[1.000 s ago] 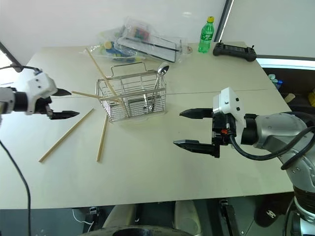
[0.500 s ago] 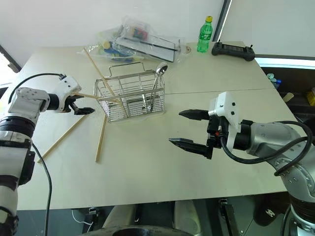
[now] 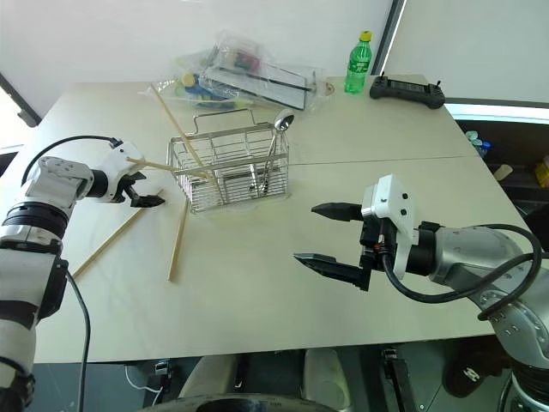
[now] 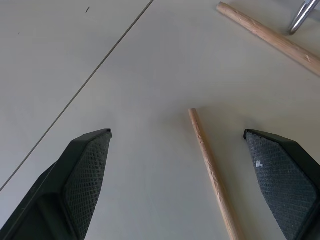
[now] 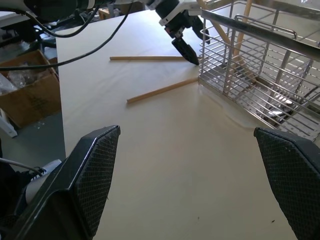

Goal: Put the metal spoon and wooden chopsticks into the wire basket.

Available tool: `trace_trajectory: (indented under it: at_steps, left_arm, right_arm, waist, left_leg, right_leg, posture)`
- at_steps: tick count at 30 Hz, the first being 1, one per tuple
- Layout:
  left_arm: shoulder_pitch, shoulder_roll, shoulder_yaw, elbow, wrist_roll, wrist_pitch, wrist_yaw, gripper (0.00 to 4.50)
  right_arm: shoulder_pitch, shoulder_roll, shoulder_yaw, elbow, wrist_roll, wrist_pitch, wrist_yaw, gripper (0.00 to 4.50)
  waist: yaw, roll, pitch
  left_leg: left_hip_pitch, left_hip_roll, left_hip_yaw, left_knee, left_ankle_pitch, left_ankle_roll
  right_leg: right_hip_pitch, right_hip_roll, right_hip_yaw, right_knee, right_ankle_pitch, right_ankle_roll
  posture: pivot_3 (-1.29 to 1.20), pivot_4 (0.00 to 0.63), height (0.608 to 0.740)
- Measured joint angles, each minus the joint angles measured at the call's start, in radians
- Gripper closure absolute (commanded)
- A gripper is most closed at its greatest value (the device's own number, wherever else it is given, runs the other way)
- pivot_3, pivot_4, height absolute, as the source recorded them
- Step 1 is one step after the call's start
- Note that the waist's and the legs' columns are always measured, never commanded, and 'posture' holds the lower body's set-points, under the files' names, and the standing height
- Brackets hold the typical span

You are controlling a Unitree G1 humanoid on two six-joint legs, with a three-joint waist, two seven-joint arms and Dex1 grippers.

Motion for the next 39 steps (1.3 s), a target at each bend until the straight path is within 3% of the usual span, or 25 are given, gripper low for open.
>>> trace_trajectory:
  at_steps: [7, 19, 22, 29, 34, 39]
  left_arm:
    - [-0.009, -0.017, 0.000, 0.022, 0.007, 0.019, 0.002, 4.41]
    - [-0.024, -0.017, 0.042, 0.058, -0.007, 0.060, 0.070, 4.47]
    - [-0.075, -0.014, 0.129, 0.081, -0.060, 0.097, 0.144, 4.47]
    - [-0.363, 0.061, 0.451, 0.044, -0.301, 0.199, 0.354, 4.47]
    - [-0.409, 0.049, 0.668, -0.240, -0.548, 0.332, 0.402, 4.47]
    - [-0.277, -0.043, 0.687, -0.668, -0.692, 0.476, 0.445, 4.47]
  right_arm:
    - [0.000, -0.001, 0.000, 0.000, 0.000, 0.000, 0.007, 0.03]
    - [-0.002, -0.014, 0.001, 0.023, -0.015, -0.007, 0.029, 0.03]
    - [-0.010, -0.013, 0.004, 0.033, -0.024, -0.012, 0.038, 0.03]
    - [-0.022, -0.013, 0.013, 0.058, -0.040, -0.027, 0.048, 0.03]
    - [-0.033, -0.013, 0.020, 0.068, -0.041, -0.028, 0.050, 0.03]
    - [-0.049, -0.013, 0.036, 0.092, -0.049, -0.031, 0.061, 0.03]
  waist:
    - [-0.002, 0.000, 0.000]
    - [-0.004, 0.000, 0.000]
    - [-0.003, -0.003, 0.002]
    - [-0.003, -0.007, 0.004]
    - [-0.006, -0.006, 0.003]
    - [-0.001, -0.005, 0.003]
  left_leg:
    - [0.000, 0.000, 0.000, 0.003, 0.000, 0.000]
    - [-0.001, 0.001, 0.000, 0.003, 0.000, 0.000]
    - [-0.002, 0.001, -0.001, 0.003, 0.000, 0.000]
    - [-0.003, 0.000, -0.001, 0.003, -0.002, 0.003]
    - [-0.002, 0.000, 0.000, 0.002, -0.003, 0.003]
    - [-0.001, 0.000, -0.001, 0.005, -0.002, 0.003]
  right_leg:
    - [0.001, 0.000, 0.000, 0.000, 0.001, -0.001]
    - [0.000, 0.001, -0.001, 0.000, 0.002, -0.001]
    - [-0.001, 0.001, -0.002, 0.000, 0.002, 0.000]
    - [-0.001, -0.001, -0.002, -0.002, 0.003, 0.003]
    - [-0.001, -0.001, -0.002, -0.002, 0.003, 0.003]
    - [0.001, 0.000, -0.001, -0.001, 0.003, 0.003]
  posture:
    - [0.00, 0.150, 0.738]
    - [0.00, 0.150, 0.738]
    - [0.00, 0.150, 0.738]
    - [0.00, 0.150, 0.738]
    - [0.00, 0.150, 0.738]
    - [0.00, 0.150, 0.738]
